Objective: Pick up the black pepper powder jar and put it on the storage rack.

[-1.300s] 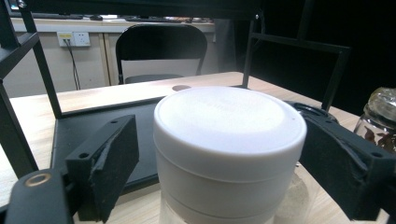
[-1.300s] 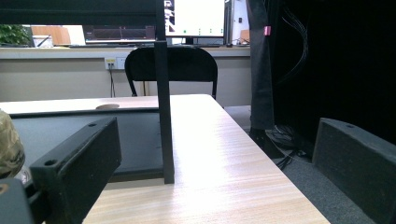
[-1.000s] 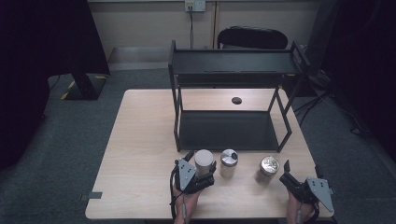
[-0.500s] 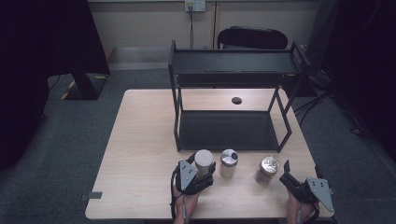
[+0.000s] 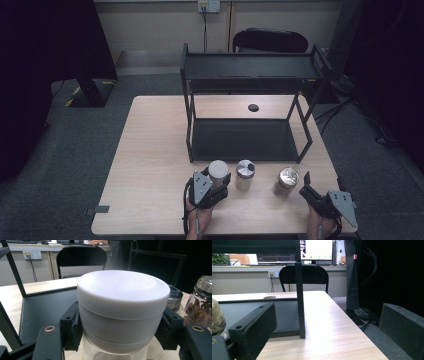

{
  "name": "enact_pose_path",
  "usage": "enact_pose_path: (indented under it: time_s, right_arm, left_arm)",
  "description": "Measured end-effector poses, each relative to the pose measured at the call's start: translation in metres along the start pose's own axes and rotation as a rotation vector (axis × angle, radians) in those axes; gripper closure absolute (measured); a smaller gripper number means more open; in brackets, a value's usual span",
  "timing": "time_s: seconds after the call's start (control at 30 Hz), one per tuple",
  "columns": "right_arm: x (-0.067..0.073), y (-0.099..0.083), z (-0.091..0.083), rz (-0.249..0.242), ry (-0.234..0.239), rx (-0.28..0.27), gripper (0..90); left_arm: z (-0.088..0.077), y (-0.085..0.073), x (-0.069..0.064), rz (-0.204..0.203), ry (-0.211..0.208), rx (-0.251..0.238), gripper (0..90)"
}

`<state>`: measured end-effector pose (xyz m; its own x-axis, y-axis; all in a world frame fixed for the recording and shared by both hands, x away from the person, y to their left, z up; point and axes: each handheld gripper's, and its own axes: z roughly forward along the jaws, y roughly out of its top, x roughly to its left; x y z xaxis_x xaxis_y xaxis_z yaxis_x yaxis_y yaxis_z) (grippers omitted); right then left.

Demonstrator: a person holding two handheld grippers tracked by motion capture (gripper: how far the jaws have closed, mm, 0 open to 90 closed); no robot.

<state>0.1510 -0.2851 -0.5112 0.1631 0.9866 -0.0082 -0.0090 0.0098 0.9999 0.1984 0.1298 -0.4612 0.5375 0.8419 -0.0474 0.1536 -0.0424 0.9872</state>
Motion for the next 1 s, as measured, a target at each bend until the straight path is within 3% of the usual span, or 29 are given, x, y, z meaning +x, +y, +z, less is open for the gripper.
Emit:
enact_pose_path:
  time_s: [0.6, 1.0]
  right_arm:
    - [-0.0001, 0.0, -0.0001, -0.002, 0.001, 0.0, 0.3]
    - [-0.0001, -0.0001, -0.0001, -0.001, 0.001, 0.0, 0.4]
  left_arm:
    - [-0.003, 0.0011, -0.0041, -0.036, 0.024, -0.004, 34.2]
    - [-0.0062, 0.0049, -0.0043, -0.022, 0.034, -0.012, 34.2]
